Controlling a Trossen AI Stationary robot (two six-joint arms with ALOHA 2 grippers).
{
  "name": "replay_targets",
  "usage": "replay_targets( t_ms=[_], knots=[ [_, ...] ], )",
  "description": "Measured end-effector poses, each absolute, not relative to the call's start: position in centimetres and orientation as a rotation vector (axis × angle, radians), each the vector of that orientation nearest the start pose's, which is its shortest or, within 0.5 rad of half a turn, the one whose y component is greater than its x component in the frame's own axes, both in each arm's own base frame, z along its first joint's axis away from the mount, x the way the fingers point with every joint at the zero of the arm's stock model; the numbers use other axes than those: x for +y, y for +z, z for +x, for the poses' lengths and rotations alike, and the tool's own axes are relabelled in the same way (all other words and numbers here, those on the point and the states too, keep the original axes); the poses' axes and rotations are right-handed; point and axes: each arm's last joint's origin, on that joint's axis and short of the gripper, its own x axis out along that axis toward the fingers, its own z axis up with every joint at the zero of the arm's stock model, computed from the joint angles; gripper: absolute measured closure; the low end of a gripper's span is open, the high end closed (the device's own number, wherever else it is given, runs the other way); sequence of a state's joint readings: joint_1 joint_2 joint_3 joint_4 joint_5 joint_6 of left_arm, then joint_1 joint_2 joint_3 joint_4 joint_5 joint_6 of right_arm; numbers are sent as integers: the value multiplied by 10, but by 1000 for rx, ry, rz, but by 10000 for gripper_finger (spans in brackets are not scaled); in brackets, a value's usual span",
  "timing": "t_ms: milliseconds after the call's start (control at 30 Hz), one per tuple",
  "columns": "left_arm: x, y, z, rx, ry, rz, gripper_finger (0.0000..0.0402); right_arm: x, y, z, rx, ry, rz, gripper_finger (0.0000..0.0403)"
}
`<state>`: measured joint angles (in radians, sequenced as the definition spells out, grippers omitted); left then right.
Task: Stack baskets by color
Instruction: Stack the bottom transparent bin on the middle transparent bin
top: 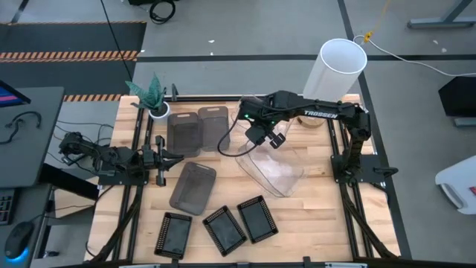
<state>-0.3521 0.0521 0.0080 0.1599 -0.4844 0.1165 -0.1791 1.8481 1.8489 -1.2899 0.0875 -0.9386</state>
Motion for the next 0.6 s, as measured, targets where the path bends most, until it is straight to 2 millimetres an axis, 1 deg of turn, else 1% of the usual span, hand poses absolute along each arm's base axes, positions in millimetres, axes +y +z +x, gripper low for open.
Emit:
replay_targets(
  t_ms=[333, 600],
  knots=[
    [-21, 177, 95, -98, 138, 69, 374, -63, 286, 357, 1357, 450, -723, 395],
    [-21, 177, 95, -98, 138, 69, 365, -61, 266, 353, 1382, 506, -668, 388]
  ],
)
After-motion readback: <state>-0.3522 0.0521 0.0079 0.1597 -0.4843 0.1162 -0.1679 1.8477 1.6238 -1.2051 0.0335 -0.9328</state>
